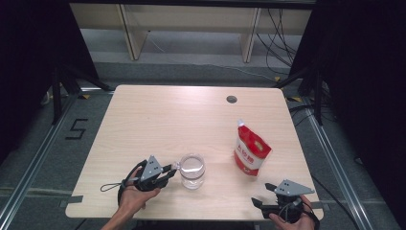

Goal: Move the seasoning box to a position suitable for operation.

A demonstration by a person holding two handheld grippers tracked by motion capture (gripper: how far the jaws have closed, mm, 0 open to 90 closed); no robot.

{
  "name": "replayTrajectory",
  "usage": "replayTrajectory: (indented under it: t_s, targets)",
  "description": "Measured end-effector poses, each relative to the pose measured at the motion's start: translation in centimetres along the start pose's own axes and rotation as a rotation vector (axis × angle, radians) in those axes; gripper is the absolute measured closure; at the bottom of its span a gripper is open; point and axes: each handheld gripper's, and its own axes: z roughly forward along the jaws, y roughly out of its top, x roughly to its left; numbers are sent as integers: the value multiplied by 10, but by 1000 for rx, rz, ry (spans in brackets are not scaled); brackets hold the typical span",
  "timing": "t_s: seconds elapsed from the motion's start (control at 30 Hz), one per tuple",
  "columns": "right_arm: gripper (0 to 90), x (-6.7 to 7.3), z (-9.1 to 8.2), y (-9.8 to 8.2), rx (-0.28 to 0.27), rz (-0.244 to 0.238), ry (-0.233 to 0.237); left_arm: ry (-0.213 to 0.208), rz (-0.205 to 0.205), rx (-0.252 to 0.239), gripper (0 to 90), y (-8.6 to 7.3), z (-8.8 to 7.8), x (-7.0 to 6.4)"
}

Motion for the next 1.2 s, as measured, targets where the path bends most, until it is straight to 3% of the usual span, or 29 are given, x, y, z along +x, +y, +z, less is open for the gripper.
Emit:
replayTrajectory:
  t_s: [0.1,0.13,0.3,0.57,0.77,0.8,0.87,0.97,1.03,1.07,1.17,1.2]
  targets:
    - [264,-1,1,0,0,4,12,-6,-5,0,759,0,0,0]
    - [264,-1,1,0,0,-4,12,-9,-38,0,758,-1,0,-2]
    - [264,0,0,0,1,-4,5,-19,-38,-1,757,0,-1,-4]
    - [264,0,1,1,1,-9,9,-46,-13,0,754,2,0,-12]
    - [264,0,1,1,2,-12,4,-59,-22,-2,753,3,2,-19]
    - [264,0,1,1,3,-14,3,-67,-1,-7,752,3,3,-20]
    - [264,0,1,1,4,-9,1,-75,3,-14,752,4,4,-23]
    - [264,0,1,1,1,-17,-2,-91,-11,-16,752,4,6,-26]
    - [264,0,2,1,11,-14,0,-97,17,-11,752,6,7,-28]
    - [264,0,2,1,7,-22,5,-107,-3,-16,752,6,8,-30]
    - [264,0,2,1,5,-22,0,-110,3,-14,752,6,8,-32]
    - [264,2,2,1,9,8,14,-116,17,-17,751,7,9,-30]
